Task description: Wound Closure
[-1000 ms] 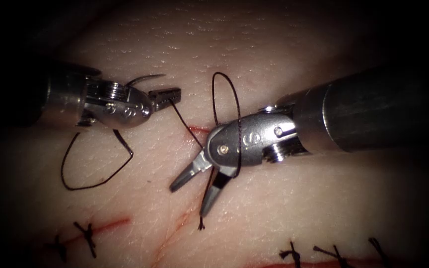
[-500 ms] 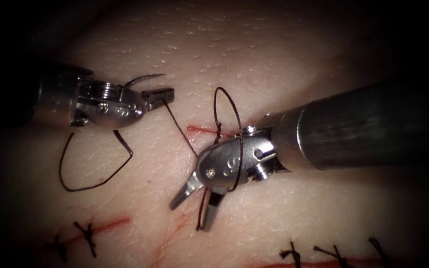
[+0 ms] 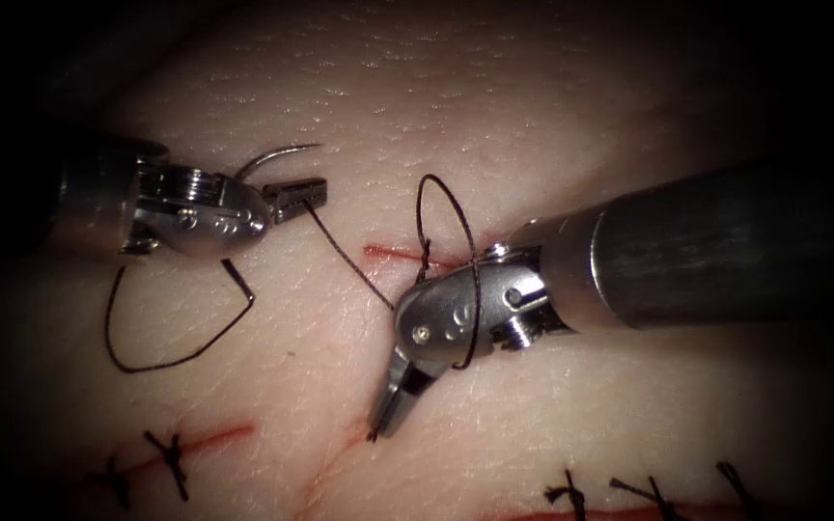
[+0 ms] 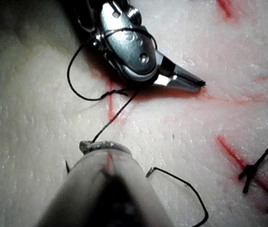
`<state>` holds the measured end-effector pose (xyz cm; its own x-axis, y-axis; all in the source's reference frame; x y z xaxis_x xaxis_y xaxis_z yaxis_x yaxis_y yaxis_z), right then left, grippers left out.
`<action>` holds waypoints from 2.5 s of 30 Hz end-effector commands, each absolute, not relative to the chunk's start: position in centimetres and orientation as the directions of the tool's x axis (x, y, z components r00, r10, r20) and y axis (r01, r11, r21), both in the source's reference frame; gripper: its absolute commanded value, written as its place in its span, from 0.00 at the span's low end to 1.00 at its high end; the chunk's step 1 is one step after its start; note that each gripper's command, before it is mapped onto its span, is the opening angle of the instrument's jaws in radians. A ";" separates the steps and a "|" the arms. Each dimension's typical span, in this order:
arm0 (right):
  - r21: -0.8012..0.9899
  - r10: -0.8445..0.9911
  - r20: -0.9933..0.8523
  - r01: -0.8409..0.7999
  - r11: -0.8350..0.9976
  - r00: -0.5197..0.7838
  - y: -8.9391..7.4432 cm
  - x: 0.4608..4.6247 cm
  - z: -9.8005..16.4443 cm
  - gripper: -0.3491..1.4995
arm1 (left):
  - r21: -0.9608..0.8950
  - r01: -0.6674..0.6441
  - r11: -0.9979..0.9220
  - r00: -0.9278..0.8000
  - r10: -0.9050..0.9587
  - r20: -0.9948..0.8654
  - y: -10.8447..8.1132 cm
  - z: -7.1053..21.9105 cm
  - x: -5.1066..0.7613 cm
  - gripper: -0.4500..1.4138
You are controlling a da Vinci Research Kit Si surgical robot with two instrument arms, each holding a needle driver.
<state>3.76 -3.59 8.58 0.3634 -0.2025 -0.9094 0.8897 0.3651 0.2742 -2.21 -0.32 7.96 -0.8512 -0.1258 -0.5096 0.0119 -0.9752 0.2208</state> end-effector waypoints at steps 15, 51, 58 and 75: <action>0.236 -0.079 -0.944 0.822 0.518 0.321 -2.9 3.66 8.4 0.00 | 0.222 0.031 -0.975 -0.844 -0.145 -0.517 -1.0 7.6 -2.18 0.00; 0.279 0.031 -0.938 0.698 0.660 0.345 -2.3 3.47 8.8 0.00 | 0.145 0.204 -0.968 -0.795 -0.250 -0.552 -2.6 6.4 -1.23 0.00; 0.286 0.036 -0.934 0.687 0.668 0.354 -2.3 3.44 8.8 0.00 | 0.109 0.263 -0.958 -0.720 -0.271 -0.639 -2.7 6.0 -0.82 0.00; 0.286 0.025 -0.926 0.660 0.695 0.376 -2.1 3.37 9.0 0.00 | 0.067 0.298 -0.952 -0.699 -0.265 -0.664 -3.0 5.8 -0.44 0.00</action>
<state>3.29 -2.10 8.94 0.3852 0.0267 -0.9225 0.6513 0.7003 0.2922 -0.41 -3.00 5.80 -0.7032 -0.2637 -0.6603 0.2966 -0.9528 0.0647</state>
